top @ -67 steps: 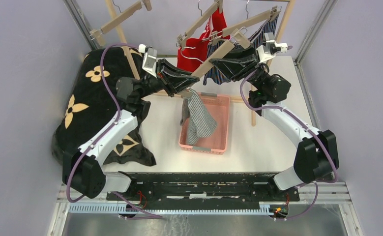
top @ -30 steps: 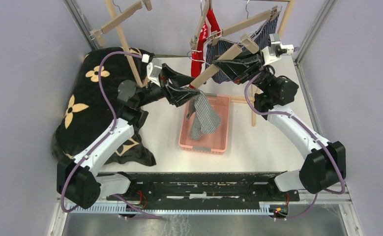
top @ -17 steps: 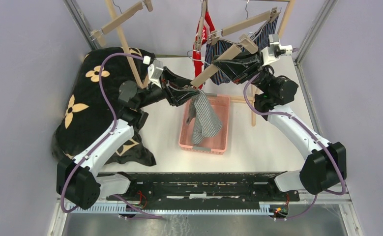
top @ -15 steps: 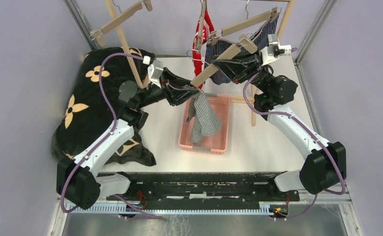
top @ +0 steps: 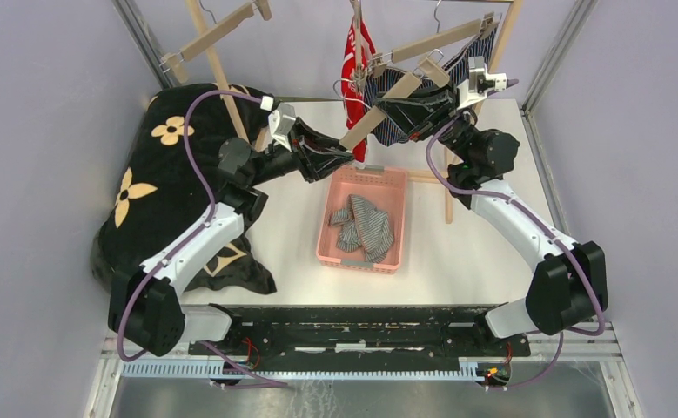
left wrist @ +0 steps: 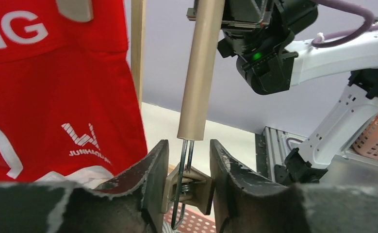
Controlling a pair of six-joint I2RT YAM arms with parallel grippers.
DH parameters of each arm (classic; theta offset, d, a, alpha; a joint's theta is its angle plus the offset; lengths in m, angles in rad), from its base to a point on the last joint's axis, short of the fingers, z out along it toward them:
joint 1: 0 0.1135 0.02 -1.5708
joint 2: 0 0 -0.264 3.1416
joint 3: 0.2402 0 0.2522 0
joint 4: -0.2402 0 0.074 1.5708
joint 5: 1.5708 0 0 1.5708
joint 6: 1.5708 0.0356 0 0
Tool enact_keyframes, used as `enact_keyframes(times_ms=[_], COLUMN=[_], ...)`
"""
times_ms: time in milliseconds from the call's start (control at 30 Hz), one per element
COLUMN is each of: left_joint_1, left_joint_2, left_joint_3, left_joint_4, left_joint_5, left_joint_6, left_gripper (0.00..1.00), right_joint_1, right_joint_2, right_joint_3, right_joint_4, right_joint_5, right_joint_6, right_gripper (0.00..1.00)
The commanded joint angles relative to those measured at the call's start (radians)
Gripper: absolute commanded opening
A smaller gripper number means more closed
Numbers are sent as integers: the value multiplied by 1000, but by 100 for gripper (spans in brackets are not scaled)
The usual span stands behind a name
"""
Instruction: Remove the underwear clipped to the hanger
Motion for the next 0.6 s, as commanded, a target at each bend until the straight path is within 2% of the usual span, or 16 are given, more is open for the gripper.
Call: enact_keyframes(times_ms=[0,33,67,100,133,267,567], left_joint_1=[-10,-10,-11,-10,-11,-11,-10], left_joint_2=[6,1,-7,-14,-21,-61,-95], left_joint_3=[54,54,56,60,63,51,25], left_joint_4=[40,27,5,-18,-45,-84,-4], left_joint_5=[-25,-38,-50,-63,-77,-136,-81], left_joint_6=[-25,-14,1,14,30,69,14], left_gripper=[51,57,71,92,100,99,96], right_joint_1=[15,15,14,13,14,14,14], right_joint_2=[-6,-8,-13,-18,-23,-41,-25], right_joint_3=[34,33,29,24,18,5,-21], right_joint_4=[32,26,24,23,22,20,87], right_joint_5=[18,14,11,8,7,-13,-51], right_joint_6=[-48,-48,-49,-49,-48,-31,59], right_gripper=[1,1,1,1,1,1,1])
